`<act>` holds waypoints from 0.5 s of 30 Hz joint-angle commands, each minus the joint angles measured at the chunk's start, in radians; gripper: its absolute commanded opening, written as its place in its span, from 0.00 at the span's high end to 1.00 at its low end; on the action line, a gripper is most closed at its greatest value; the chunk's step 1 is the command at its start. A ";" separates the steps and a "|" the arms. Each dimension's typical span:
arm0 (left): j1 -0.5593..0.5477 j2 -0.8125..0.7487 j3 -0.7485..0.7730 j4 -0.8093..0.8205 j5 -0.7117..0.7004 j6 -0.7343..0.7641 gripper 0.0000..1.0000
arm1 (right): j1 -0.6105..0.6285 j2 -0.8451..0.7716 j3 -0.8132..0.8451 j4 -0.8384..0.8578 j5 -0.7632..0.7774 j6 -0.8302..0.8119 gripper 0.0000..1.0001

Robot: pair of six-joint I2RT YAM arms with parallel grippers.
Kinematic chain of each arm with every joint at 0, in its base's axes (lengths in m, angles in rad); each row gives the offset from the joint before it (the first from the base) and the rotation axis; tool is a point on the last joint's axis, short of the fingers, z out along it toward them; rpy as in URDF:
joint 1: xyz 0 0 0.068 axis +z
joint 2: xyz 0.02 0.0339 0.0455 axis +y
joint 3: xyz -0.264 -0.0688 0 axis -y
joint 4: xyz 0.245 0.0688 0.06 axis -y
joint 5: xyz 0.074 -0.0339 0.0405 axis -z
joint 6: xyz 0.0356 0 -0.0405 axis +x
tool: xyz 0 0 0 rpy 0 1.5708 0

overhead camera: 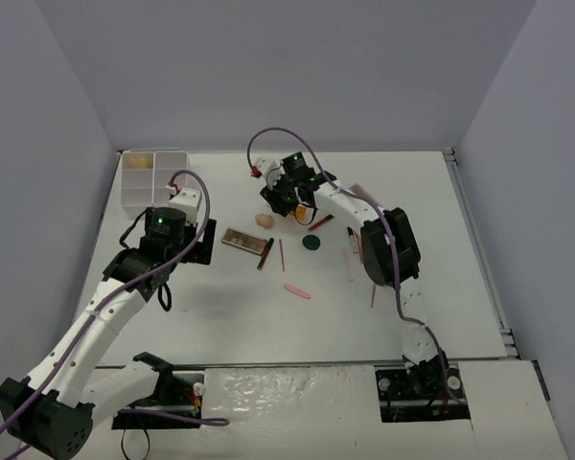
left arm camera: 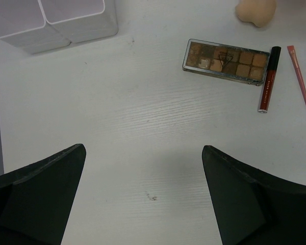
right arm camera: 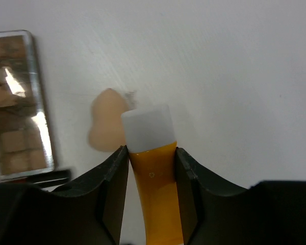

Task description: Organize the makeup

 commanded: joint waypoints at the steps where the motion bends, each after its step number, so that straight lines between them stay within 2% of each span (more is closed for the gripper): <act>1: 0.007 -0.081 0.051 0.008 -0.010 -0.014 0.03 | 0.164 -0.298 -0.179 0.032 0.025 -0.023 0.84; 7: 0.005 -0.171 0.114 -0.097 0.009 -0.014 0.03 | 0.374 -0.360 -0.397 0.023 0.106 0.006 0.81; 15: 0.005 -0.254 0.110 -0.227 0.081 -0.037 0.03 | 0.545 -0.263 -0.486 0.019 0.215 0.006 0.75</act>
